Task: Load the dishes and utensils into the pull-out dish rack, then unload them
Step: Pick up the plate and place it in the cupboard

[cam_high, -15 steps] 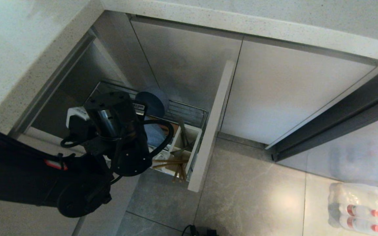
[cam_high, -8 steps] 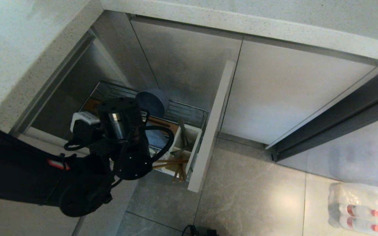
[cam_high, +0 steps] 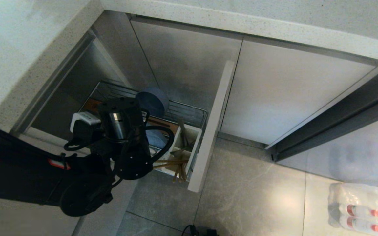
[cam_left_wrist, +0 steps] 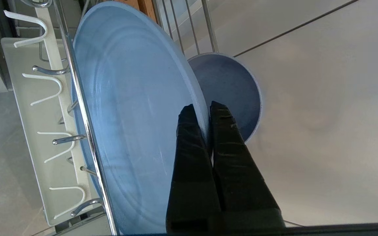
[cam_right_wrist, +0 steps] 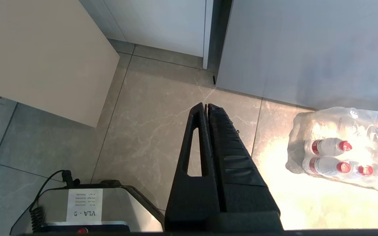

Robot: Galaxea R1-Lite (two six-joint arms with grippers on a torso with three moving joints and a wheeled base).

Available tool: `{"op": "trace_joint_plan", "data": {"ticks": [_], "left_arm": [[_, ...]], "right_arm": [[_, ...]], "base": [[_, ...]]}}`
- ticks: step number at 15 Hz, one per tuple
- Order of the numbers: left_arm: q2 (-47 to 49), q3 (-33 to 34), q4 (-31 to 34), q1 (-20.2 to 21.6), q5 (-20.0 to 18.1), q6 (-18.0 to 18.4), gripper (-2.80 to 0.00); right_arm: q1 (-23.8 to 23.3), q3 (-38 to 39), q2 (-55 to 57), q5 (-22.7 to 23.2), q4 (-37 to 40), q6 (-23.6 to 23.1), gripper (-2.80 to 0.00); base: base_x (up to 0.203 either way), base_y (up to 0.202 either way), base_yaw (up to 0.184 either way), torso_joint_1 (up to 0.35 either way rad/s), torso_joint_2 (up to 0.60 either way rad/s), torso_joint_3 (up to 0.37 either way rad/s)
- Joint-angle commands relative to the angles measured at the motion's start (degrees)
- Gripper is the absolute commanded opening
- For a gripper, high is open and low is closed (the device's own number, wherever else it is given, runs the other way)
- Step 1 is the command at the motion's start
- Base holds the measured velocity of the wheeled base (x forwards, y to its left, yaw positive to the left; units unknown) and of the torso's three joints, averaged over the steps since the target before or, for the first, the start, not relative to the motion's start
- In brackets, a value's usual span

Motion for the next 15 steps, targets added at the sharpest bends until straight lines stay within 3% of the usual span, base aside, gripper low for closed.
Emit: {"op": "trace_joint_plan", "data": {"ticks": [1, 2, 3, 15], "left_arm": [[0.1, 0.0, -0.3, 0.0, 0.3, -0.4, -2.8], [0.0, 0.0, -0.3, 0.0, 0.2, -0.4, -1.02], [0.1, 0.0, -0.2, 0.0, 0.3, -0.4, 0.0], [-2.0, -0.5, -0.2, -1.0, 0.9, 0.2, 0.0]], "right_arm": [[0.0, 0.0, 0.0, 0.0, 0.0, 0.0, -2.8], [0.0, 0.0, 0.1, 0.0, 0.0, 0.0, -2.8], [0.0, 0.0, 0.1, 0.0, 0.0, 0.0, -2.8], [0.0, 0.0, 0.1, 0.0, 0.0, 0.0, -2.8]], "base": [[0.0, 0.0, 0.0, 0.0, 0.0, 0.0], [0.0, 0.0, 0.0, 0.0, 0.0, 0.0], [0.0, 0.0, 0.0, 0.0, 0.0, 0.0], [0.0, 0.0, 0.0, 0.0, 0.0, 0.0]]}}
